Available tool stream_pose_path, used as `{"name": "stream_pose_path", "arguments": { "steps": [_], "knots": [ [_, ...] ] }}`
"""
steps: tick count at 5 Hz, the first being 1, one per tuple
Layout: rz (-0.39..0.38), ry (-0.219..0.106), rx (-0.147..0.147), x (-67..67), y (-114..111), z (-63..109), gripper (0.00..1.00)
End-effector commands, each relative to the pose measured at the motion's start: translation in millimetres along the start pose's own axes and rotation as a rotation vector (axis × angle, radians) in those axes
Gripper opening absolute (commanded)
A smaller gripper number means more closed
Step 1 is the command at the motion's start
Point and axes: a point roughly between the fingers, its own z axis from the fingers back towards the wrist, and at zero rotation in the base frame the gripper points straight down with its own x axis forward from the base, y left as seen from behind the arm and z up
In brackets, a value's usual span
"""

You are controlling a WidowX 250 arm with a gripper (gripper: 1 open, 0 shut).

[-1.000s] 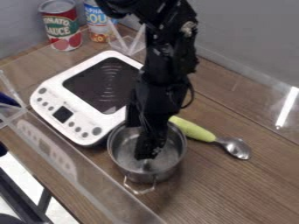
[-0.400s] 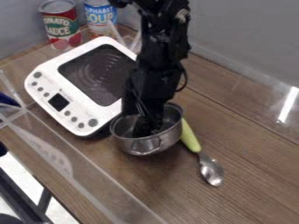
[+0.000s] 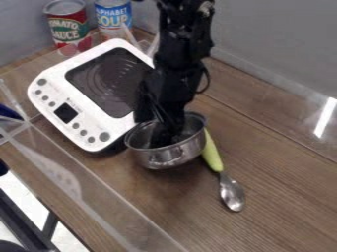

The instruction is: Put silver pot on the white and black stove top

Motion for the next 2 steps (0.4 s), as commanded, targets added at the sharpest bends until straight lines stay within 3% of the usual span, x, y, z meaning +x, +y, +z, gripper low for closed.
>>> {"name": "stream_pose_path", "arguments": {
  "steps": [1,2],
  "knots": [
    [0.049,-0.028,0.019,-0.6,14.7,11.3,1.00],
    [0.093,-0.021,0.010,1.4,9.9,5.7,1.00]
  ]
}}
